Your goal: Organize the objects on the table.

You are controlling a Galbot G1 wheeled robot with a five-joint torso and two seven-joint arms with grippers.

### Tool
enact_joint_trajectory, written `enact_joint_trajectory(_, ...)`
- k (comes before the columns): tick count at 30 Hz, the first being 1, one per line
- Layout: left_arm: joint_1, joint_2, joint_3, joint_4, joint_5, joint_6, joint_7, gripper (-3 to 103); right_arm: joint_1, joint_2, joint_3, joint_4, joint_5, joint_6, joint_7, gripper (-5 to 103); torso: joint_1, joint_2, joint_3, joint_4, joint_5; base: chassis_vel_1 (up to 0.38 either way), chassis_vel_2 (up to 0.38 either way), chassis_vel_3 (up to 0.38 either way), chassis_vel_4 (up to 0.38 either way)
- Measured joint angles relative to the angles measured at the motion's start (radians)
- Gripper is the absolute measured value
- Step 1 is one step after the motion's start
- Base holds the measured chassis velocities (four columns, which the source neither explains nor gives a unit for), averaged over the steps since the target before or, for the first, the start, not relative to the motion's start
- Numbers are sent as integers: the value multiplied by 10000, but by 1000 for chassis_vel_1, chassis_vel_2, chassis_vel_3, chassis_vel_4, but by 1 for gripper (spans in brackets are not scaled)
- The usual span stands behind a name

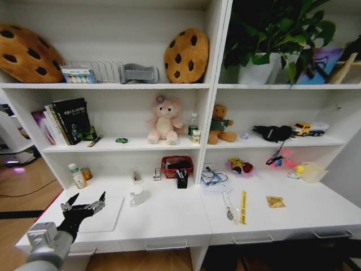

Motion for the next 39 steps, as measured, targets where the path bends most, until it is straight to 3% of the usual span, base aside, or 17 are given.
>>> enact_joint_trajectory(2, 0, 0, 0, 0, 0, 0, -3, 100, -1203, -75, 300, 1742, 288, -70, 191, 100, 0, 0, 0, 1, -1, 0, 0, 0, 0)
enact_joint_trajectory(3, 0, 0, 0, 0, 0, 0, -3, 100, -1203, -75, 300, 1742, 288, -70, 191, 100, 0, 0, 0, 1, -1, 0, 0, 0, 0)
enact_joint_trajectory(5, 0, 0, 0, 0, 0, 0, 1, 100, -2373, -90, 899, 3997, 506, -254, 426, 100, 0, 0, 1, -1, -1, 0, 0, 0, 0)
enact_joint_trajectory(8, 0, 0, 0, 0, 0, -1, 0, 100, -2705, -99, 1254, 4889, 656, -363, 435, 100, 0, 0, 2, 1, -3, 0, 0, 0, 0)
enact_joint_trajectory(10, 0, 0, -1, 0, 0, 0, -1, 100, -2927, -176, 2014, 6664, 1290, -930, 105, 100, 0, -2, 2, 4, 3, 0, 0, 0, 0)
enact_joint_trajectory(11, 0, 0, -1, 0, 0, 0, -1, 100, -2927, -176, 2014, 6664, 1290, -930, 105, 100, 0, -2, 2, 4, 3, 0, 0, 0, 0)
enact_joint_trajectory(13, 0, 0, 0, 0, 0, 0, 0, 100, -2502, -319, 2616, 7994, 1882, -1727, -56, 100, 1, -3, 3, 4, 2, 0, 0, 0, 0)
enact_joint_trajectory(14, 0, 0, 0, 0, 0, 0, 0, 100, -2502, -319, 2616, 7994, 1882, -1727, -56, 100, 1, -3, 3, 4, 2, 0, 0, 0, 0)
enact_joint_trajectory(16, 0, 0, -1, 0, 0, 0, 0, 100, -2002, -576, 3041, 8875, 2582, -2741, -12, 100, 2, -3, 3, 4, 3, 0, 0, 0, 0)
enact_joint_trajectory(17, 0, 0, -1, 0, 0, 0, 0, 100, -2002, -576, 3041, 8875, 2582, -2741, -12, 100, 2, -3, 3, 4, 3, 0, 0, 0, 0)
enact_joint_trajectory(18, -1, 0, 0, -1, 0, 0, 1, 100, -1632, -860, 3323, 9347, 3012, -3502, 118, 100, 3, -3, 3, 5, -1, 0, 0, 0, 0)
enact_joint_trajectory(19, -1, 0, 0, -1, 0, 0, 1, 100, -1632, -860, 3323, 9347, 3012, -3502, 118, 100, 3, -3, 3, 5, -1, 0, 0, 0, 0)
enact_joint_trajectory(20, 1, 0, 0, 0, 0, 0, -5, 100, -1328, -1170, 3560, 9635, 3432, -4252, 242, 100, 3, -4, 4, -2, 9, 0, 0, 0, 0)
enact_joint_trajectory(22, 0, 0, 0, -1, 0, -1, -1, 100, -653, -1898, 3960, 10156, 4268, -5407, 494, 100, 3, -3, 4, 7, -5, 0, 0, 0, 0)
enact_joint_trajectory(25, 0, 0, 0, 0, 0, -1, -1, 100, -204, -2201, 4009, 10235, 4614, -5940, 640, 100, 3, -4, 5, 9, 4, 0, 0, 0, 0)
enact_joint_trajectory(39, -1, 0, -1, 0, 0, 0, -4, 100, -127, -2002, 3674, 9929, 4798, -5988, 645, 100, 3, -4, 4, 2, 0, -55, -56, 51, 59)
